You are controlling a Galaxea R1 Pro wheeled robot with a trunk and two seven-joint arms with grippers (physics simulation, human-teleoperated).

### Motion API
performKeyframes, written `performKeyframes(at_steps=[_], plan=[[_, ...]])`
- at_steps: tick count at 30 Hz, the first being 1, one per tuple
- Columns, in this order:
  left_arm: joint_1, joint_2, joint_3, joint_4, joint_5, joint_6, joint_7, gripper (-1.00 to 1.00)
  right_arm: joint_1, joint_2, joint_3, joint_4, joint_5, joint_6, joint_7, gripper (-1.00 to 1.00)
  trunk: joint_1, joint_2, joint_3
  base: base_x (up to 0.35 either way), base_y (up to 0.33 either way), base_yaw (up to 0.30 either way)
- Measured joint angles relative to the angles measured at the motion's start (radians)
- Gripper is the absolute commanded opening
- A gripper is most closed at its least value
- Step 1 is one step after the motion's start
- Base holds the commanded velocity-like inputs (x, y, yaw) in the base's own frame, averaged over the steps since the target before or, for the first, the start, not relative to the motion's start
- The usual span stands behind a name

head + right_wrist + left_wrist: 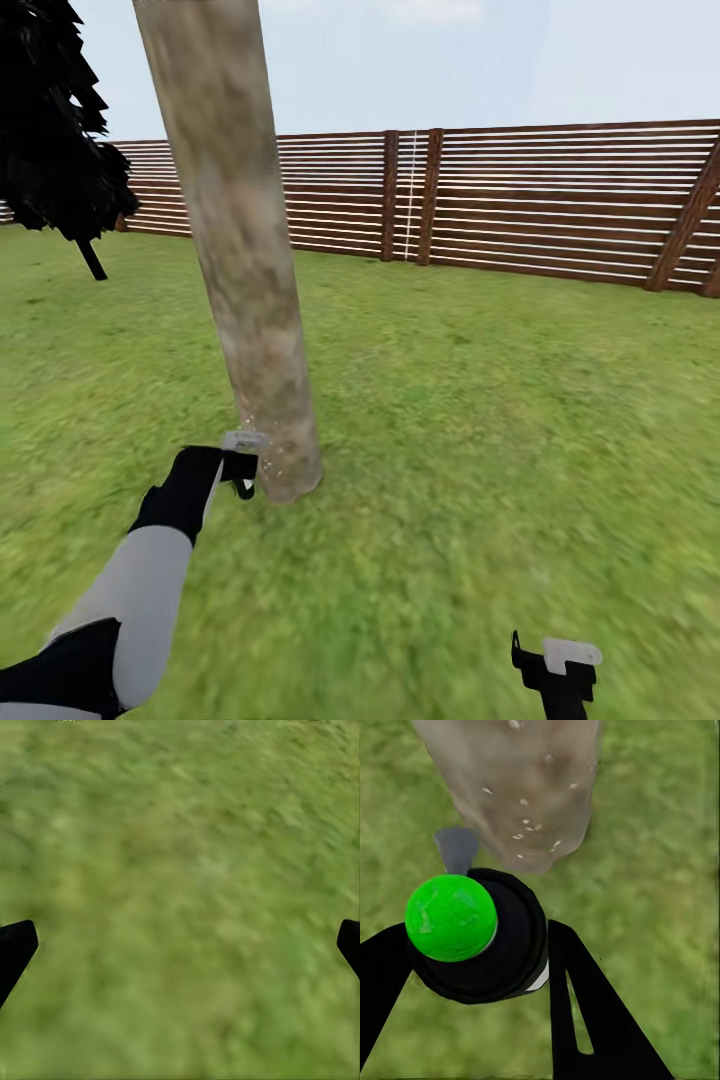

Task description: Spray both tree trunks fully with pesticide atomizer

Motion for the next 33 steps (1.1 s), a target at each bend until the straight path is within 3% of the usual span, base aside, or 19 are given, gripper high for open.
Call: performKeyframes(at_steps=[2, 4, 8, 11, 22, 33], plan=[[-0.001, -0.027, -0.027, -0.002, -0.003, 0.008, -0.004, -1.0, 0.0, 0.0, 0.0, 0.0, 0.0, 0.0, 0.0, 1.0, 0.0, 0.0, 0.0, 0.0, 0.0, 0.27], [-0.019, -0.037, -0.037, -0.006, -0.007, 0.011, -0.006, -1.0, 0.0, 0.0, 0.0, 0.0, 0.0, 0.0, 0.0, 1.0, 0.0, 0.0, 0.0, 0.0, 0.0, 0.162], [-0.077, -0.019, -0.037, -0.036, -0.011, 0.066, -0.042, -1.0, 0.0, -0.001, 0.0, 0.0, 0.0, 0.0, 0.001, 1.0, 0.0, 0.0, 0.0, 0.0, 0.0, 0.017], [-0.074, -0.012, -0.037, -0.07, -0.017, 0.074, -0.055, -1.0, 0.0, -0.001, 0.0, 0.0, 0.0, 0.0, 0.001, 1.0, 0.0, 0.0, 0.0, 0.0, -0.06, 0.001], [-0.064, -0.008, -0.04, -0.072, -0.021, 0.075, -0.054, -1.0, 0.0, -0.001, 0.0, 0.0, 0.0, 0.0, 0.001, 1.0, 0.0, 0.0, 0.0, 0.0, -0.264, 0.011], [-0.063, -0.013, -0.048, -0.06, -0.022, 0.079, -0.046, -1.0, 0.0, -0.001, 0.0, 0.0, 0.0, 0.0, 0.001, 1.0, 0.0, 0.0, 0.0, 0.067, -0.277, 0.263]])
